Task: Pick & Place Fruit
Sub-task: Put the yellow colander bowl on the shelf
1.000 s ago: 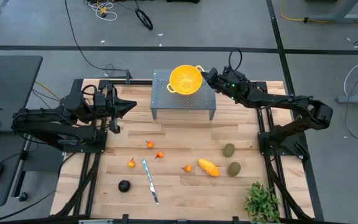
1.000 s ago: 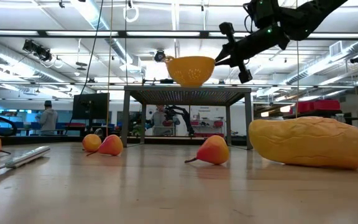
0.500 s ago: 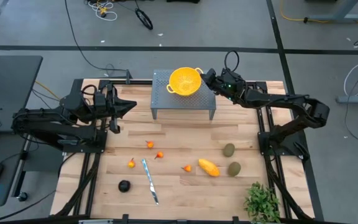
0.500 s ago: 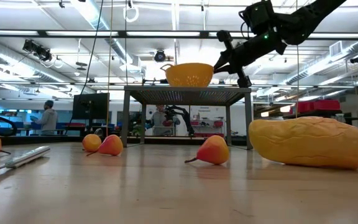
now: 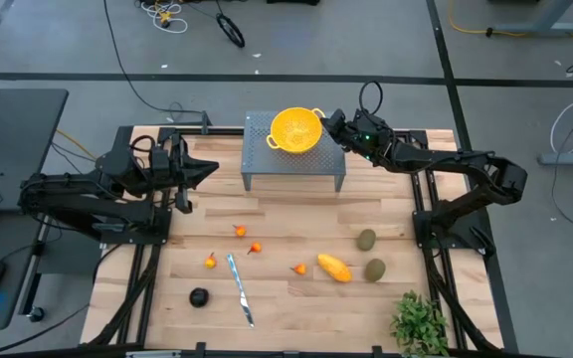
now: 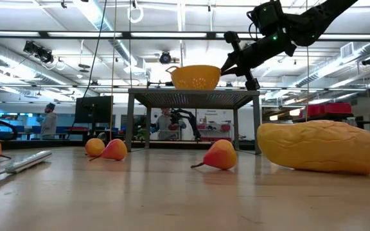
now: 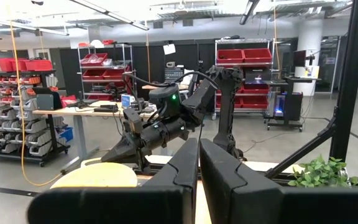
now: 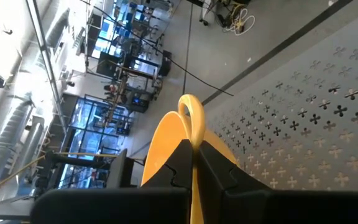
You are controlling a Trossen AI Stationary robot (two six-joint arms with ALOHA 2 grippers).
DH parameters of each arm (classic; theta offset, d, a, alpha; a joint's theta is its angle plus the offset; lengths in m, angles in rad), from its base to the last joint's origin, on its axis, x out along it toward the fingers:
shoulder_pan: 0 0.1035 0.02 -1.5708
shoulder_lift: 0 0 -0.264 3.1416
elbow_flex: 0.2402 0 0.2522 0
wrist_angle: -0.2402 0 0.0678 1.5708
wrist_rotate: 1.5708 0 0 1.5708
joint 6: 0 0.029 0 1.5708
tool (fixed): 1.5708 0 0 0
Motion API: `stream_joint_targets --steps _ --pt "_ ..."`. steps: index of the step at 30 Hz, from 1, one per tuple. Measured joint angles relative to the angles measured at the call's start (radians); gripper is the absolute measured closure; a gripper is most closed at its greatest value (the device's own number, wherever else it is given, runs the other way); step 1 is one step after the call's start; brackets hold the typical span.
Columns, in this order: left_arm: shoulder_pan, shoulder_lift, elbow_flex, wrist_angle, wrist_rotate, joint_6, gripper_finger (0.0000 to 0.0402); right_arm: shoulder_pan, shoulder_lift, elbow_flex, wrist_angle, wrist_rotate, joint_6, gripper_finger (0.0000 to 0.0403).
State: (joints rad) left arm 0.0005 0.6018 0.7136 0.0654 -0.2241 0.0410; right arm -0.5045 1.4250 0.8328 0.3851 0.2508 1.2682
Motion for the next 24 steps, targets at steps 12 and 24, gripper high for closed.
stream_joint_targets --steps 12,24 --pt "0.000 0.000 0.000 0.000 0.000 0.000 0.0380 0.000 0.000 0.000 -0.004 -0.001 0.010 0.0359" --pt "0.000 0.000 0.000 0.000 0.000 0.000 0.0380 0.000 0.000 0.000 -0.027 -0.001 0.008 0.0356"
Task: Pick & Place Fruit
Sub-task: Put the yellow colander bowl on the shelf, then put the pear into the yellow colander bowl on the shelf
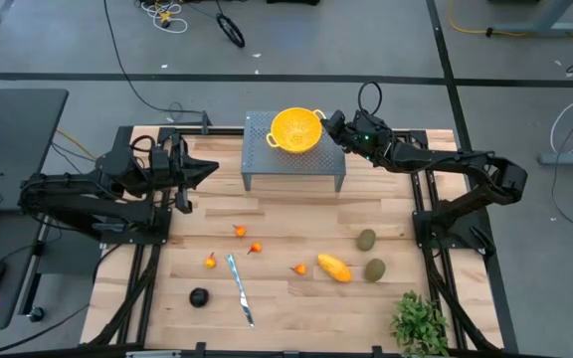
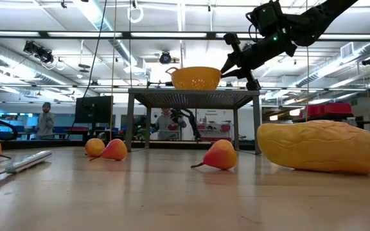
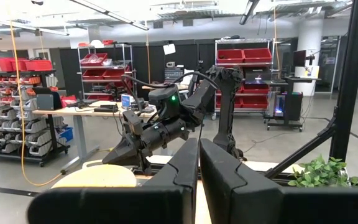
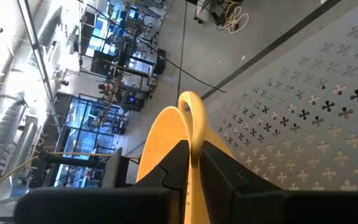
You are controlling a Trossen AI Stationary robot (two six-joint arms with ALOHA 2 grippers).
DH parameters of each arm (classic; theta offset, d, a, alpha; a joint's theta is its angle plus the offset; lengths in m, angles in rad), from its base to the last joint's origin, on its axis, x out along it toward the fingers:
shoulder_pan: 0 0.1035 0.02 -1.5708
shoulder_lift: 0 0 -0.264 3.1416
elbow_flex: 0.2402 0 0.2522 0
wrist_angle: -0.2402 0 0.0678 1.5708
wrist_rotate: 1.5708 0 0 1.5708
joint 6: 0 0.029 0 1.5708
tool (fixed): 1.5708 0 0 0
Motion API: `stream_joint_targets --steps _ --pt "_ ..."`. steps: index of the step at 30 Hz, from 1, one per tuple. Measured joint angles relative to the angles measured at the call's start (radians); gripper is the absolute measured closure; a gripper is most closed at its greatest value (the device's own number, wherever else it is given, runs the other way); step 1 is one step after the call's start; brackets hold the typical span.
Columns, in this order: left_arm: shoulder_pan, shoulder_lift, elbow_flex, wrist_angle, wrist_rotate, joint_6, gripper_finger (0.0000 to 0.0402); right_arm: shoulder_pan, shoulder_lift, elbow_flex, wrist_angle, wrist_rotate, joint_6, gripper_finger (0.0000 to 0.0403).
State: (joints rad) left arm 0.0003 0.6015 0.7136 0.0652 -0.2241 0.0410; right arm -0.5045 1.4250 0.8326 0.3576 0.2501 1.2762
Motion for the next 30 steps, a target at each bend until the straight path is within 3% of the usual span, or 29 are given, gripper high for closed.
stream_joint_targets --steps 15,23,30 --pt "0.000 0.000 0.000 0.000 0.008 0.000 0.0380 0.000 0.000 0.000 -0.001 0.001 -0.001 0.0263" --pt "0.000 0.000 0.000 0.000 0.008 0.000 0.0380 0.000 -0.029 0.000 0.004 0.016 -0.021 0.0253" --pt "0.000 0.000 0.000 0.000 0.008 0.000 0.0380 0.000 -0.089 0.000 -0.105 0.061 -0.054 0.0253"
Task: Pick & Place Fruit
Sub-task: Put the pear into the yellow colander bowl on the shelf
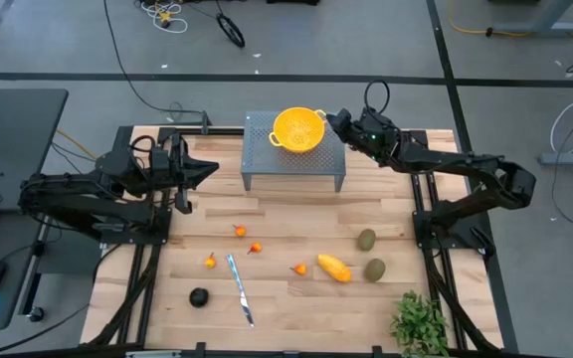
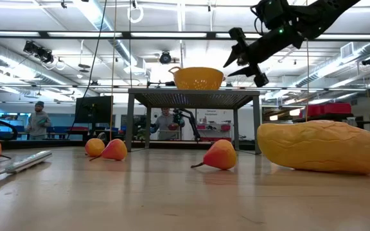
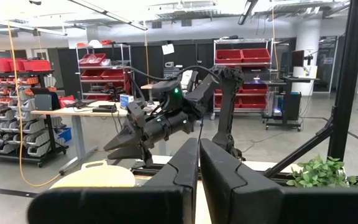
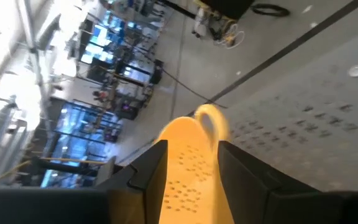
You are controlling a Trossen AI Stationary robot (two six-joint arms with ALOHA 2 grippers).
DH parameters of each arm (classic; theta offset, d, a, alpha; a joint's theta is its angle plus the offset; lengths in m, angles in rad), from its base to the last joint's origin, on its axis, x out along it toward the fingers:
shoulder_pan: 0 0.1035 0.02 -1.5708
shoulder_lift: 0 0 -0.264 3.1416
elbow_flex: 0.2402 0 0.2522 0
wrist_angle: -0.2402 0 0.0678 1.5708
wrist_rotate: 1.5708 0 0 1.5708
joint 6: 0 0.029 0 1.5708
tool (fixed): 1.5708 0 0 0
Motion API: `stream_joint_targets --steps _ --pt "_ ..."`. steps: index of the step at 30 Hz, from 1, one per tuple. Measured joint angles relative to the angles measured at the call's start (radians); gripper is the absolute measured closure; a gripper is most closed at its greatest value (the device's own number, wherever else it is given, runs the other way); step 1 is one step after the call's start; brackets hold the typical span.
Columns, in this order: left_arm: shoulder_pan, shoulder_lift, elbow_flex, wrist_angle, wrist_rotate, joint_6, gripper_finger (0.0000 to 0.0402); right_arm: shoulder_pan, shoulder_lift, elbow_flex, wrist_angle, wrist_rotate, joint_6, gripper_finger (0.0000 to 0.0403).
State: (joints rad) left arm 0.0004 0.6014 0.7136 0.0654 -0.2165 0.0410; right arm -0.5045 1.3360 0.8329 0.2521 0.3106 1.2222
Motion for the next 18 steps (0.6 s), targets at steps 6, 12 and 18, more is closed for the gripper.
stream_joint_targets --steps 6,12,18 --pt "0.000 0.000 0.000 0.000 0.000 0.000 0.0380 0.008 -0.052 0.000 -0.084 -0.002 -0.052 0.0253" --pt "0.000 0.000 0.000 0.000 0.000 0.000 0.0380 0.084 -0.145 0.000 -0.092 -0.025 -0.189 0.0253" --pt "0.000 0.000 0.000 0.000 0.026 -0.085 0.0380 0.183 -0.215 0.000 -0.095 -0.024 -0.364 0.0254"
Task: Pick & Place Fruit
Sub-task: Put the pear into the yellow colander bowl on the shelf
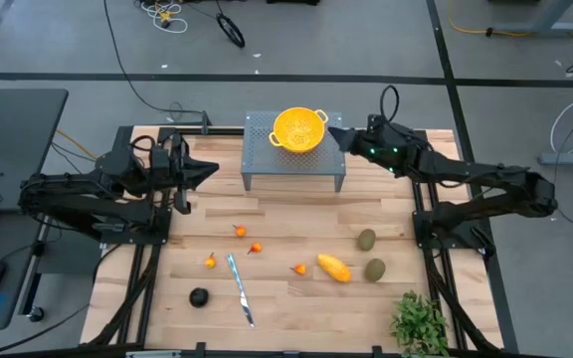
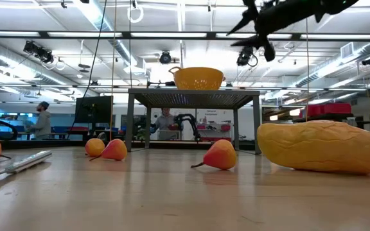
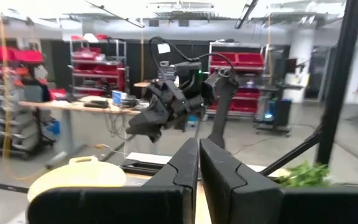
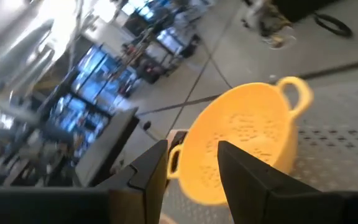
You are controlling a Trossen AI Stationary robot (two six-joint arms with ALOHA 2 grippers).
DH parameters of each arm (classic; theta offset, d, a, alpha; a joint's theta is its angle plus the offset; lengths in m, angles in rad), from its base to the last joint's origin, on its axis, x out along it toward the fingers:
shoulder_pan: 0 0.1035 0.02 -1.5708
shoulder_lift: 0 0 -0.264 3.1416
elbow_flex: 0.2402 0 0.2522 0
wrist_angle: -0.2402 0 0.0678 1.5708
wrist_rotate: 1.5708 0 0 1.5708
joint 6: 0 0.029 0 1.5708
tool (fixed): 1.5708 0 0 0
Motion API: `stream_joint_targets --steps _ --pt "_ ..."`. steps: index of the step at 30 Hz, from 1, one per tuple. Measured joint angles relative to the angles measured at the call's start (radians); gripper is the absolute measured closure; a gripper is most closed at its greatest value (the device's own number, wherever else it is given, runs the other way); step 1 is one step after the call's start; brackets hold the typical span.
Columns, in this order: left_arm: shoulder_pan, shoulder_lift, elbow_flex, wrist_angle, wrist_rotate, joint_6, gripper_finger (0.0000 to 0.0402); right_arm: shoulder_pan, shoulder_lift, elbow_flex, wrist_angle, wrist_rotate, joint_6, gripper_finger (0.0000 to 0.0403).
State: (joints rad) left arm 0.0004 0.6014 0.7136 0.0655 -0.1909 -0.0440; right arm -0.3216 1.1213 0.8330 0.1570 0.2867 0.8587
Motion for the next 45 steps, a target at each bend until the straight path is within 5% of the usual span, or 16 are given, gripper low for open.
stream_joint_targets --steps 19,25,35,45 --pt "-0.001 0.000 0.000 -0.001 0.009 -0.003 0.0380 0.327 -0.037 0.000 0.003 -0.114 -0.756 0.0254" --pt "-0.001 0.023 0.000 -0.007 0.139 0.028 0.0369 0.372 -0.037 0.000 0.003 -0.074 -0.789 0.0254" --pt "-0.001 0.088 0.000 -0.040 0.147 0.100 0.0243 0.382 -0.037 0.000 0.001 -0.027 -0.780 0.0254" --pt "-0.001 0.143 0.000 -0.274 0.207 0.131 0.0126 0.382 -0.037 0.000 -0.018 -0.026 -0.759 0.0254"
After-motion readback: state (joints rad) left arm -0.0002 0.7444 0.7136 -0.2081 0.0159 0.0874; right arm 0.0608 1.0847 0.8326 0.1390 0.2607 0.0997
